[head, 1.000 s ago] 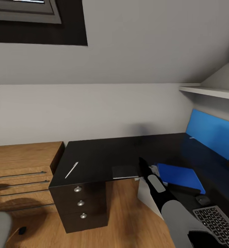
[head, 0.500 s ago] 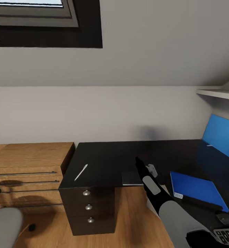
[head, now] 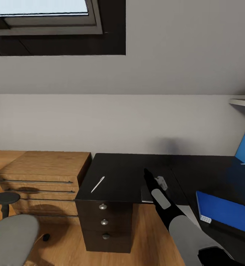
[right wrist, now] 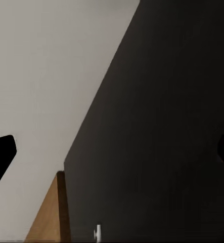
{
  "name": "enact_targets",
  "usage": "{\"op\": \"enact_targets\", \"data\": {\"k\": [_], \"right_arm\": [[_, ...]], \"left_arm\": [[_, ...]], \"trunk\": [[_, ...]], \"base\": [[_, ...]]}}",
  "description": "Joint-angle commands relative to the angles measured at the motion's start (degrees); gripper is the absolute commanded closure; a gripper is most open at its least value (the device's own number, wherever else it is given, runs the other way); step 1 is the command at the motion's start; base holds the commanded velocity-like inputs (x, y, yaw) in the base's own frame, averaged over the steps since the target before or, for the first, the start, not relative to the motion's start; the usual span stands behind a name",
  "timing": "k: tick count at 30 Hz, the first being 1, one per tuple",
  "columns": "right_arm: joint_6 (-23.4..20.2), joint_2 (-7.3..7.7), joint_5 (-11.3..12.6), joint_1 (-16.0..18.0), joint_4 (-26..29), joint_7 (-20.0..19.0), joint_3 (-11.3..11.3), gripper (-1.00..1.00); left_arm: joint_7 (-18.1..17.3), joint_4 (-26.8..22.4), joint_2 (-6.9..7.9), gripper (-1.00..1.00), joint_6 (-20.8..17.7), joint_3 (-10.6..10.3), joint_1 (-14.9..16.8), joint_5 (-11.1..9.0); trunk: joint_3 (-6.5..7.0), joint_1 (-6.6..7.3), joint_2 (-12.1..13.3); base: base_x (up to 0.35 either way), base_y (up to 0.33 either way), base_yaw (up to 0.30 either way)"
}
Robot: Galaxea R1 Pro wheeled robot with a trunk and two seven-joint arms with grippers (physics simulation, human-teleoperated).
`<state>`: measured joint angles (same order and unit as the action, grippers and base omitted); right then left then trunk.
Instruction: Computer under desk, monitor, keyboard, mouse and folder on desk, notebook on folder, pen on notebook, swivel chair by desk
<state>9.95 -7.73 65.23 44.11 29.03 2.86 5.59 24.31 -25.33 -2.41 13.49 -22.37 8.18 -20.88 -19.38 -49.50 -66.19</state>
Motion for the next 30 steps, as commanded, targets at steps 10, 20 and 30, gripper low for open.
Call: {"op": "enact_targets", "data": {"k": [10, 20, 30], "right_arm": [[0.25, 0.36, 0.54, 0.01, 0.15, 0.26, 0.23, -1.00], [0.37, 0.61, -4.54, 0.04, 0.12, 2.34, 0.41, -1.00], [2.31, 0.71, -21.34, 0.06, 0.14, 6.60, 0.23, -1.00]], "left_arm": [[0.39, 0.02, 0.04, -1.00, 0.34, -0.54, 0.08, -0.56], [0.34, 0.02, 0.04, -1.00, 0.35, -0.53, 0.08, -0.53], [0.30, 0.02, 0.04, -1.00, 0.31, -0.57, 0.08, -0.49]], "trunk": [[0.07, 0.00, -0.04], [0.07, 0.00, -0.04], [0.07, 0.00, -0.04]], "base": [[0.138, 0.000, 0.064], [0.149, 0.000, 0.001], [0.044, 0.000, 0.000]]}}
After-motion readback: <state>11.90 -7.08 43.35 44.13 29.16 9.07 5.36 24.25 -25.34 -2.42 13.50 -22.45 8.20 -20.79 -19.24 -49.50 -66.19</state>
